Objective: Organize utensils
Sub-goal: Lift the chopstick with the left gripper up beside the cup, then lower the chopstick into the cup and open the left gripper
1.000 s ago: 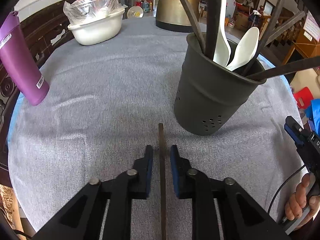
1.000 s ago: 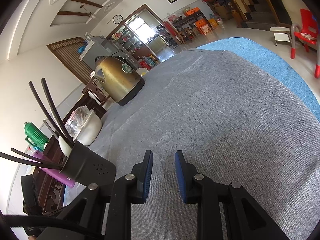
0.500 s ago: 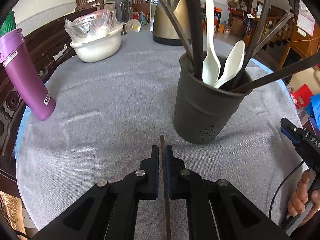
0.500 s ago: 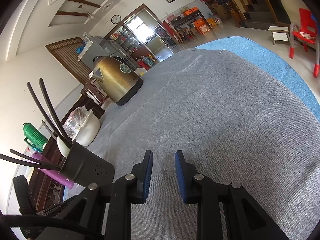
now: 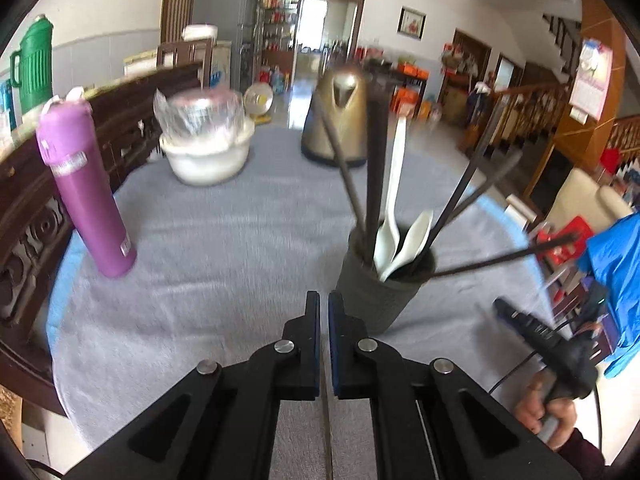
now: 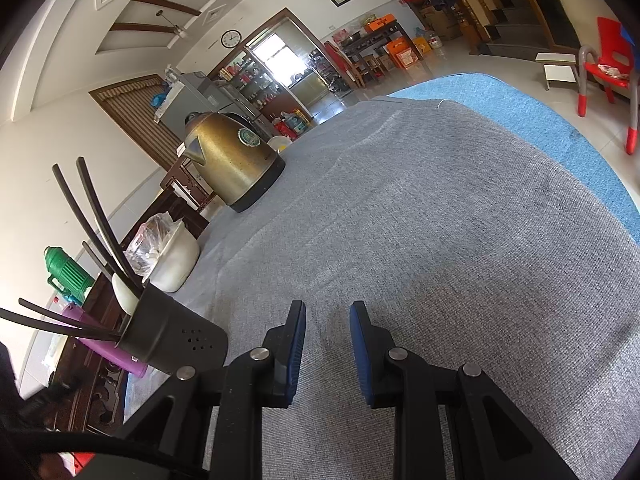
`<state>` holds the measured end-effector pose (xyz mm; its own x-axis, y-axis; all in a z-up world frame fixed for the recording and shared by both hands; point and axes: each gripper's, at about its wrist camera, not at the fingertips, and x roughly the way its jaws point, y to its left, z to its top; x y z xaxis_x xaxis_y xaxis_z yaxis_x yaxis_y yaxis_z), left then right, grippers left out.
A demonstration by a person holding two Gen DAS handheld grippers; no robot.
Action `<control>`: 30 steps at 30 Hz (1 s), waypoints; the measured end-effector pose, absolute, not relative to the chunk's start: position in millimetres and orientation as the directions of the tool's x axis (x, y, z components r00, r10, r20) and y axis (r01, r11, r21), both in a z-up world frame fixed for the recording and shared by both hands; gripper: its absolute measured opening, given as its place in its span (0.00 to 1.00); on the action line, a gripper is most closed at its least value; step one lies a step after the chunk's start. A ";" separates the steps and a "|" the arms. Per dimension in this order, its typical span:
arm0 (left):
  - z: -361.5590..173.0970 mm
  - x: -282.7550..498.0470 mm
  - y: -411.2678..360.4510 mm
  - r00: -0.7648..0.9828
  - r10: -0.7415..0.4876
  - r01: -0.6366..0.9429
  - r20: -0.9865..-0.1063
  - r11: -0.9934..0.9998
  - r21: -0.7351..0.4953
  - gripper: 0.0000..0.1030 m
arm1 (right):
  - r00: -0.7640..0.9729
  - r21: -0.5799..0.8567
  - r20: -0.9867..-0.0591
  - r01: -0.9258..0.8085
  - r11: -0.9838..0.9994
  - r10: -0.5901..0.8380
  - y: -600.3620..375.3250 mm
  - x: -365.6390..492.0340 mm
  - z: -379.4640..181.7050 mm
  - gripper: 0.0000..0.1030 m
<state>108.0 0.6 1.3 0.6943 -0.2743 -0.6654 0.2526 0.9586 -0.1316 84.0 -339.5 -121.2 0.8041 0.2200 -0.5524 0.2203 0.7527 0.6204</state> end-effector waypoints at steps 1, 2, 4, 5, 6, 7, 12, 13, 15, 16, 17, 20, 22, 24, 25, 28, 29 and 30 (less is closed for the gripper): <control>4.5 108.1 2.6 0.699 -0.279 0.259 -0.659 0.957 -0.131 0.04 | 0.804 0.621 -0.552 0.221 0.752 0.220 -339.3 84.0 -121.1 0.25; 6.8 108.8 3.5 0.692 -0.288 0.270 -0.662 0.954 -0.133 0.04 | 0.804 0.622 -0.552 0.221 0.751 0.220 -339.9 83.7 -121.4 0.25; 0.5 114.2 3.5 0.645 -0.316 0.293 -0.696 0.943 -0.156 0.04 | 0.805 0.626 -0.551 0.223 0.748 0.221 -340.8 83.1 -122.1 0.25; -9.3 119.6 3.7 0.615 -0.310 0.283 -0.725 0.945 -0.164 0.04 | 0.805 0.626 -0.551 0.223 0.747 0.221 -340.4 83.4 -122.2 0.25; -21.4 125.1 2.0 0.572 -0.318 0.291 -0.756 0.941 -0.175 0.06 | 0.805 0.627 -0.551 0.224 0.746 0.221 -340.6 83.2 -122.4 0.25; -36.1 129.6 -1.2 0.524 -0.327 0.304 -0.786 0.934 -0.187 0.07 | 0.805 0.627 -0.551 0.224 0.746 0.221 -340.5 82.9 -122.2 0.25; -93.7 144.6 -12.8 0.392 -0.285 0.270 -0.875 0.944 -0.187 0.07 | 0.804 0.628 -0.551 0.222 0.746 0.224 -340.3 82.6 -122.2 0.25; -102.1 147.8 -15.8 0.373 -0.273 0.264 -0.887 0.948 -0.180 0.07 | 0.804 0.628 -0.551 0.223 0.746 0.224 -339.3 82.8 -121.7 0.25; -112.5 152.4 -20.5 0.341 -0.284 0.262 -0.896 0.944 -0.199 0.09 | 0.803 0.629 -0.551 0.222 0.745 0.226 -339.1 82.6 -121.6 0.25; -112.3 153.3 -21.5 0.355 -0.288 0.263 -0.889 0.944 -0.201 0.11 | 0.803 0.629 -0.551 0.223 0.745 0.226 -339.1 82.6 -121.4 0.25; -112.3 155.6 -23.4 0.358 -0.285 0.265 -0.889 0.944 -0.196 0.11 | 0.803 0.630 -0.551 0.223 0.744 0.226 -339.3 82.4 -121.5 0.25; -110.6 159.7 -23.4 0.352 -0.296 0.251 -0.888 0.944 -0.215 0.11 | 0.804 0.630 -0.550 0.223 0.744 0.226 -339.4 82.3 -121.6 0.25; -110.0 159.3 -23.7 0.356 -0.294 0.254 -0.887 0.944 -0.211 0.07 | 0.804 0.631 -0.550 0.224 0.743 0.225 -339.4 82.7 -121.2 0.25; -109.1 155.6 -21.6 0.371 -0.281 0.250 -0.885 0.948 -0.197 0.06 | 0.805 0.632 -0.549 0.224 0.742 0.225 -339.1 82.5 -121.1 0.25; -108.2 154.5 -20.5 0.380 -0.278 0.246 -0.882 0.950 -0.194 0.06 | 0.805 0.633 -0.549 0.225 0.741 0.224 -339.1 82.4 -121.1 0.25; -93.8 144.7 -14.7 0.429 -0.281 0.233 -0.858 0.953 -0.196 0.05 | 0.805 0.632 -0.549 0.224 0.742 0.226 -339.0 82.5 -121.3 0.25; -85.9 141.1 -12.5 0.449 -0.284 0.230 -0.847 0.953 -0.198 0.05 | 0.805 0.632 -0.549 0.224 0.742 0.224 -339.2 82.3 -121.2 0.25; -75.4 137.2 -9.2 0.473 -0.290 0.229 -0.832 0.952 -0.202 0.05 | 0.805 0.633 -0.549 0.224 0.741 0.225 -339.3 82.4 -121.2 0.25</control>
